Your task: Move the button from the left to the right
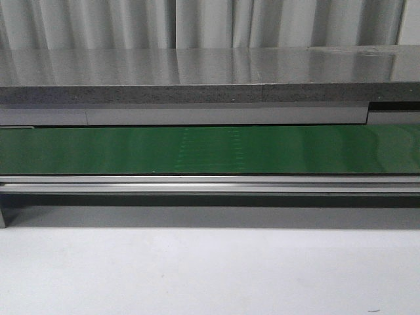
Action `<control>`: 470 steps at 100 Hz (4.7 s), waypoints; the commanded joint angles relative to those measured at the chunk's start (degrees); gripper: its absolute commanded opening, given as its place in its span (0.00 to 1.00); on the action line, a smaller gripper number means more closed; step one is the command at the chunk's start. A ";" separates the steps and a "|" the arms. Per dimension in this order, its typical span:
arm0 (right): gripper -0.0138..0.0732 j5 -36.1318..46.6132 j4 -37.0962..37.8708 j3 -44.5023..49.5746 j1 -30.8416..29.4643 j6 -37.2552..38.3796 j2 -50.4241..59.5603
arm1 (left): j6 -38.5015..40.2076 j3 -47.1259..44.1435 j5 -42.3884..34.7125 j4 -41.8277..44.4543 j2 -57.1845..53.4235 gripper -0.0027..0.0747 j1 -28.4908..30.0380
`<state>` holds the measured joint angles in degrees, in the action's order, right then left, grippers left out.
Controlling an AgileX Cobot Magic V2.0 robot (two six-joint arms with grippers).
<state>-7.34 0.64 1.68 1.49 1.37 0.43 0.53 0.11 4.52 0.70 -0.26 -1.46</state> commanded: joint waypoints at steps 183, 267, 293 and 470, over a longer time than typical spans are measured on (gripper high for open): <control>0.08 4.60 0.43 0.01 -0.05 -0.18 1.00 | 0.41 41.32 38.45 -2.95 39.53 0.05 0.02; 0.08 4.60 0.43 0.01 -0.05 -0.18 1.00 | 0.41 41.32 35.23 -3.81 39.53 0.82 0.02; 0.08 4.60 0.43 0.01 -0.05 -0.18 1.00 | 0.52 46.35 37.06 0.94 45.18 0.80 1.56; 0.08 4.60 0.43 0.01 -0.05 -0.18 1.00 | -8.15 69.87 30.98 -0.70 108.18 0.80 17.91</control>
<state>-7.34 0.64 1.68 1.49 1.37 0.43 -7.51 68.54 36.72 0.77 110.28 16.35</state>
